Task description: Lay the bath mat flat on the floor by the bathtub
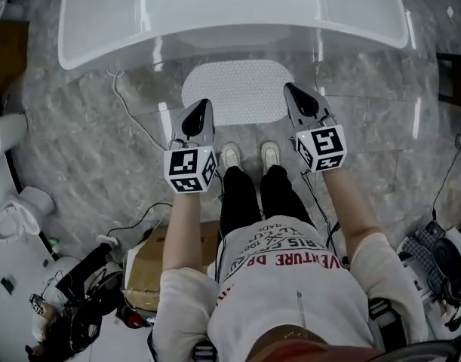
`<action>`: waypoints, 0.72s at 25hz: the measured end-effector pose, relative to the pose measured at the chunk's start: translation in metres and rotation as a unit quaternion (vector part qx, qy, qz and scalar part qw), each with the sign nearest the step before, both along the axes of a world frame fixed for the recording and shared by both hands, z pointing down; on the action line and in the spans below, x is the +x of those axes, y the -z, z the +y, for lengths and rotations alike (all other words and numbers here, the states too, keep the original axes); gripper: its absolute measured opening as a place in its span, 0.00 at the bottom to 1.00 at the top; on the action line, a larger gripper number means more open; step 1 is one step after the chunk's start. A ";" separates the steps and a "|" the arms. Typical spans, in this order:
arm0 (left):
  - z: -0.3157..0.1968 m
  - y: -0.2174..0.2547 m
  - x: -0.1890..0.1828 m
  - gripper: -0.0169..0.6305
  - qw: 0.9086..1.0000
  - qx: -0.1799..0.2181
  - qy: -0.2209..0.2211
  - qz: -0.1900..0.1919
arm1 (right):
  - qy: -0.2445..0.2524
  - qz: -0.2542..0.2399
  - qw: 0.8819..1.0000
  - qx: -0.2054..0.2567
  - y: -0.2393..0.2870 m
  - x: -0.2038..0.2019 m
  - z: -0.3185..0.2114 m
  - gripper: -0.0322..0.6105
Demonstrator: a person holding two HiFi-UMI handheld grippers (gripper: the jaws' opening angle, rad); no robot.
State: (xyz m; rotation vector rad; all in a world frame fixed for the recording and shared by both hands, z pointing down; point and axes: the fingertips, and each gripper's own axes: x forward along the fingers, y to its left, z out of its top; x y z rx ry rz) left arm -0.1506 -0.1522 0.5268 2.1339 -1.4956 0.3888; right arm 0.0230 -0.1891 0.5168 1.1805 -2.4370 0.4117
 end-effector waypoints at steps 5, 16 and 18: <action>0.002 0.131 0.005 0.04 0.995 0.092 0.025 0.013 | -0.015 -0.037 0.998 0.041 0.104 0.011 0.017 0.07; 0.033 0.303 0.025 0.05 0.978 0.207 -0.020 0.022 | 0.025 -0.062 0.985 0.157 0.255 0.007 0.053 0.07; 0.042 0.319 0.029 0.05 0.974 0.225 -0.024 0.020 | 0.026 -0.068 0.981 0.177 0.275 0.010 0.057 0.07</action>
